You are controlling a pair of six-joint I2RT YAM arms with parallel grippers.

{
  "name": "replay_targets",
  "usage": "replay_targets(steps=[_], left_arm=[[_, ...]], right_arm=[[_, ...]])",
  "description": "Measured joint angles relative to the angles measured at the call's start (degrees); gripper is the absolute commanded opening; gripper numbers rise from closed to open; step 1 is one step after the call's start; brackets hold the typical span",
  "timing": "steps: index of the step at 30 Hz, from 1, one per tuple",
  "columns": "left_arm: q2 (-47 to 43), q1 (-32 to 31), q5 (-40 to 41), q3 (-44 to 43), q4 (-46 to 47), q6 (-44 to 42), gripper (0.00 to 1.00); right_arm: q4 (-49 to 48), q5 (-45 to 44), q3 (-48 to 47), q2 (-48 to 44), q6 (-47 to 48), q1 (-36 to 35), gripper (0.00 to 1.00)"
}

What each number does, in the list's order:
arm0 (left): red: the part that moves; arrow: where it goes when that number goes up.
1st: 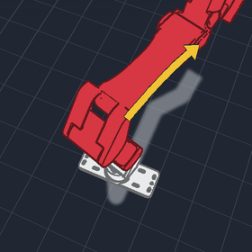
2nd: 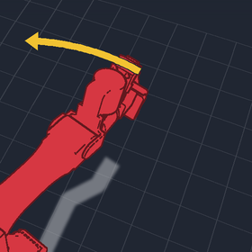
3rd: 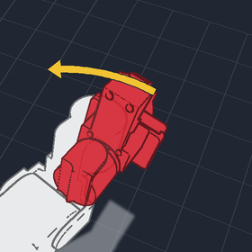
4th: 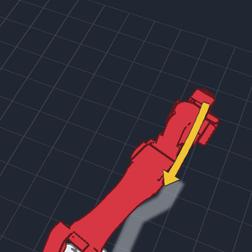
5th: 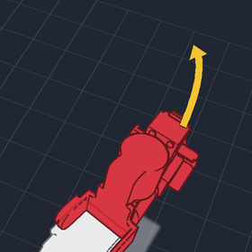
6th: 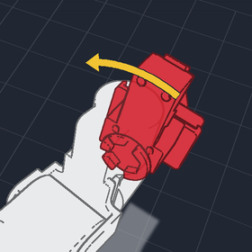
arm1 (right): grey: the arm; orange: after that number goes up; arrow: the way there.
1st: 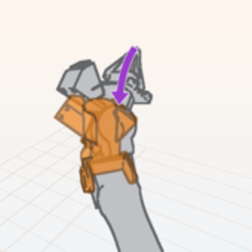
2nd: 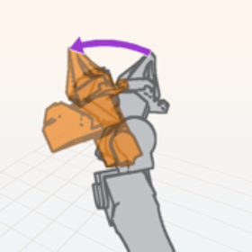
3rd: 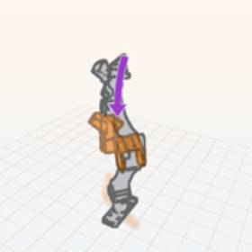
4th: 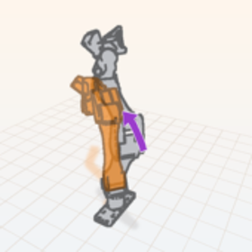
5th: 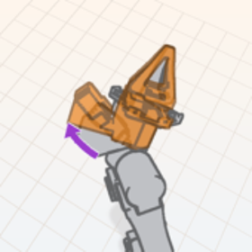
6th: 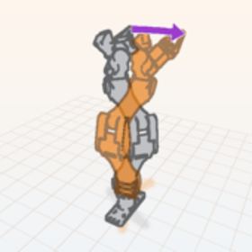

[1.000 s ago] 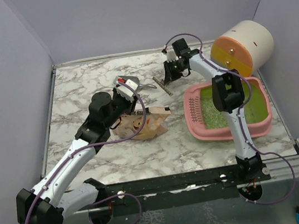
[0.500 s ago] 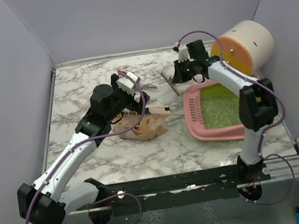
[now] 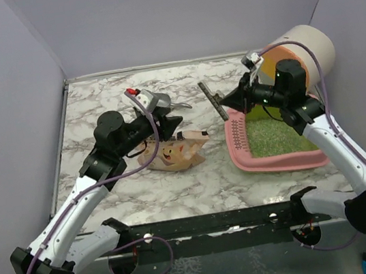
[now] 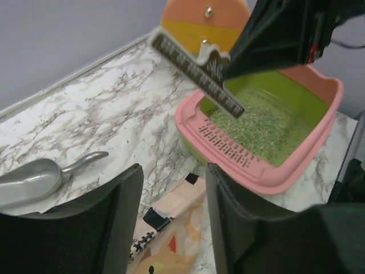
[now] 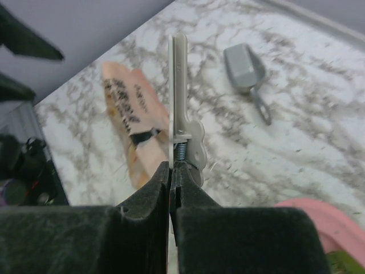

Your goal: Fill the litter box with clean litter

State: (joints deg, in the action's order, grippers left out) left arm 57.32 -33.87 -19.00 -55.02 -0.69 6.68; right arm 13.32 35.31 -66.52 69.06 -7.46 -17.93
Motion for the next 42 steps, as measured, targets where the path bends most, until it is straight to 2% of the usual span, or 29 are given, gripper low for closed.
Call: replay_targets(steps=[2, 4, 7, 11, 20, 28, 33, 37, 42], left_arm=[[-2.58, 0.00, -1.11, 0.20, -0.39, 1.09, 0.70], [-5.57, 0.00, -1.84, 0.35, -1.57, 1.57, 0.79], [-9.38, 0.00, -2.84, 0.07, -5.44, 1.57, 0.85], [-11.39, 0.00, -5.18, -0.79, -12.22, 1.11, 0.86], [-9.01, 0.00, -13.18, -0.81, -21.03, 0.66, 0.80], [-10.80, 0.00, -21.59, -0.22, -20.00, 0.76, 0.74], [-10.23, 0.00, -26.64, 0.22, -18.99, 1.62, 0.59], [-7.10, 0.00, -31.10, 0.26, -18.40, 2.45, 0.55], [-4.46, 0.00, -35.87, 1.29, -17.86, 3.17, 0.43]], right_arm=[[0.24, 4.87, 4.55, -3.04, -0.42, 0.00, 0.01], [0.24, 11.23, 9.14, -5.73, -1.38, 0.00, 0.01], [0.66, 18.93, 13.42, -8.22, -2.38, 0.00, 0.01], [1.33, 25.77, 16.28, -11.89, -2.73, -0.44, 0.01], [4.63, 31.17, 16.22, -11.52, 0.22, -8.33, 0.01], [5.90, 30.56, 16.22, -9.94, 0.52, -13.60, 0.01], [5.57, 29.68, 16.22, -9.33, 0.22, -14.86, 0.01], [5.44, 28.72, 16.22, -8.94, 0.20, -15.37, 0.01], [4.87, 28.11, 16.22, -8.94, 0.02, -15.89, 0.01]])
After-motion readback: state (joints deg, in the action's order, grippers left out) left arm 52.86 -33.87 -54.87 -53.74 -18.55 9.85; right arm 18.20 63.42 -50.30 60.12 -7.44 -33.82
